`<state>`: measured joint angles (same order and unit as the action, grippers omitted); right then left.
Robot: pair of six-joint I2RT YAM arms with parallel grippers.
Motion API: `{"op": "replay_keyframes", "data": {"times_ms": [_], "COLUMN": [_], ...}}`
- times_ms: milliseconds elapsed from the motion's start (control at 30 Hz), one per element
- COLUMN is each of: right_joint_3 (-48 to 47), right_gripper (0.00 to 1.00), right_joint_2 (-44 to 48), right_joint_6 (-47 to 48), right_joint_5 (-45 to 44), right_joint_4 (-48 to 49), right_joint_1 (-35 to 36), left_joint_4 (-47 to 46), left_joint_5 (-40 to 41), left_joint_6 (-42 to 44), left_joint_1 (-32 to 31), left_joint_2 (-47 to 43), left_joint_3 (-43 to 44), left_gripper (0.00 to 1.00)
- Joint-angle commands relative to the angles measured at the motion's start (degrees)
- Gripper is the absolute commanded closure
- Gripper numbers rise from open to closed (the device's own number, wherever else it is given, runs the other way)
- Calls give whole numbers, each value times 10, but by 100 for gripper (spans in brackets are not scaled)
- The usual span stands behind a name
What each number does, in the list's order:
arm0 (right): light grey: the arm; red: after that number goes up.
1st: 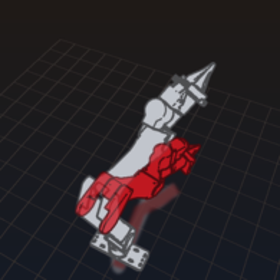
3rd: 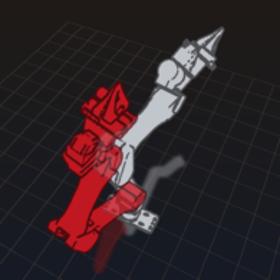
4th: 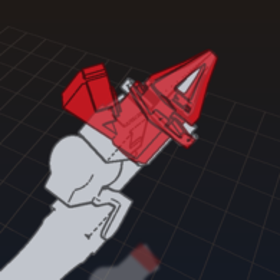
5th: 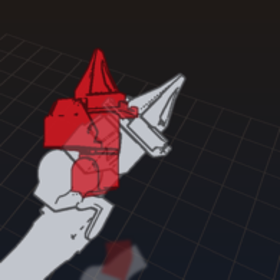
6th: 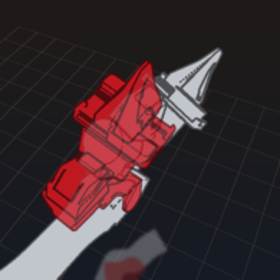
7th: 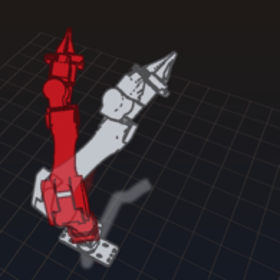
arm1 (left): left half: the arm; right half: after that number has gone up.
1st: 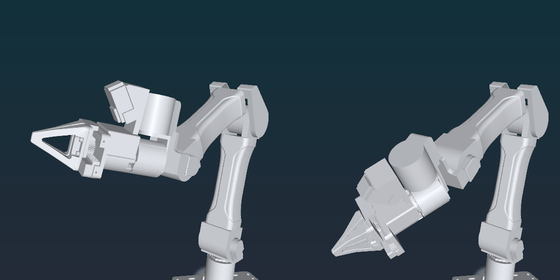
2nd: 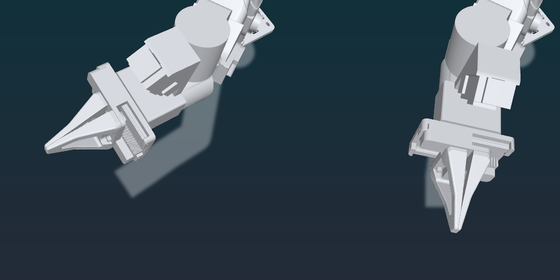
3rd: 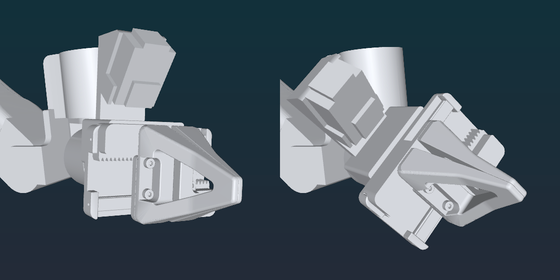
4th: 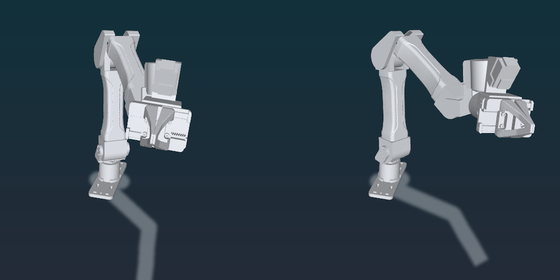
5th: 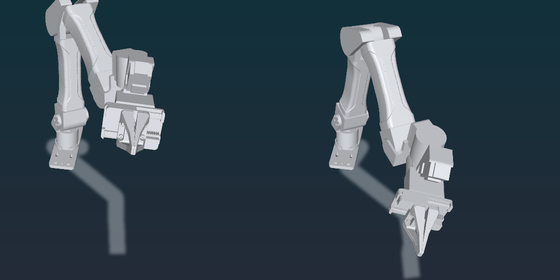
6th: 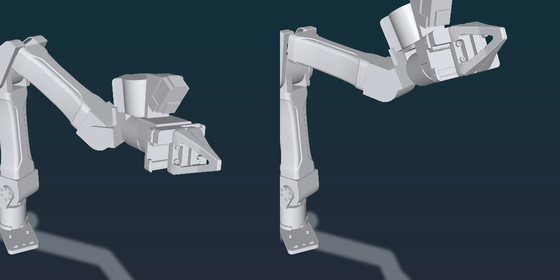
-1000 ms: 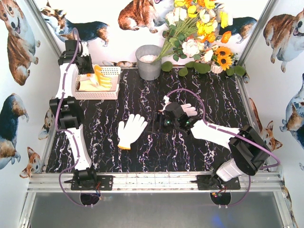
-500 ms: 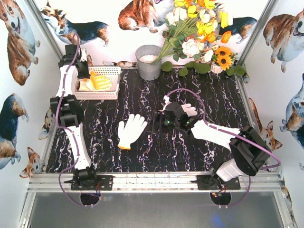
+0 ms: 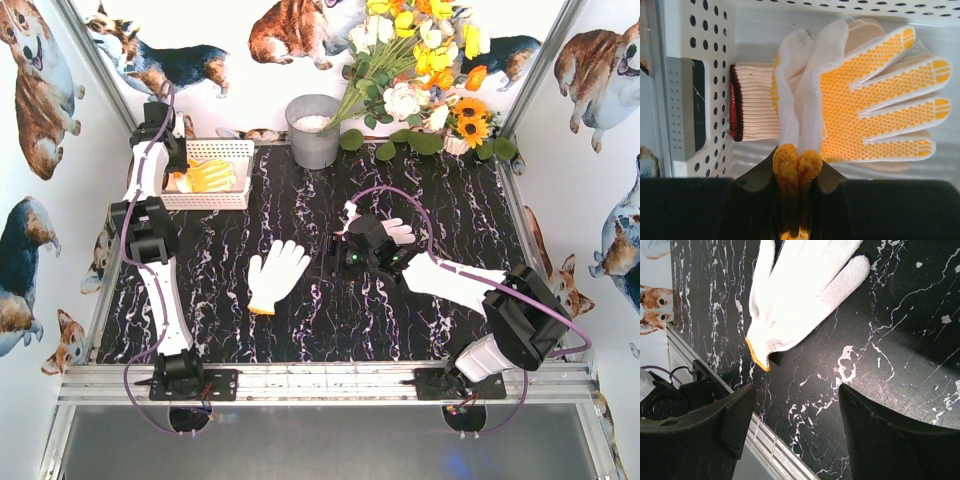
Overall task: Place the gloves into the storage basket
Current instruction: Place the glove in the bin.
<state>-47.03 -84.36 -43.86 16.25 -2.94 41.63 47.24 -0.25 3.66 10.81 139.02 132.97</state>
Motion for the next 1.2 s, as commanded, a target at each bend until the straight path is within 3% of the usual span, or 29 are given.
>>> {"op": "replay_keyframes", "data": {"times_ms": [0, 367, 500, 667, 767, 1167], "right_joint_3": [-13, -18, -19, -21, -23, -23], "right_gripper": [31, 31, 31, 31, 31, 31], "right_joint_2": [6, -9, -20, -25, -23, -28], "right_joint_6": [3, 3, 1, 2, 5, 7], "right_joint_5": [-2, 8, 19, 25, 23, 25], "right_joint_4": [16, 20, 32, 35, 32, 36], "right_joint_1": [3, 3, 3, 3, 3, 3], "left_joint_4": [-40, -79, -83, -92, -100, -107], "left_joint_5": [31, 48, 55, 63, 70, 132], "left_joint_6": [19, 31, 30, 26, 25, 13], "left_joint_1": [7, 7, 7, 7, 7, 7], "left_joint_2": [20, 35, 35, 25, 16, -2], "left_joint_3": [14, 2, 2, -12, -24, -28], "left_gripper": [100, 100, 93, 67, 59, 60]}}
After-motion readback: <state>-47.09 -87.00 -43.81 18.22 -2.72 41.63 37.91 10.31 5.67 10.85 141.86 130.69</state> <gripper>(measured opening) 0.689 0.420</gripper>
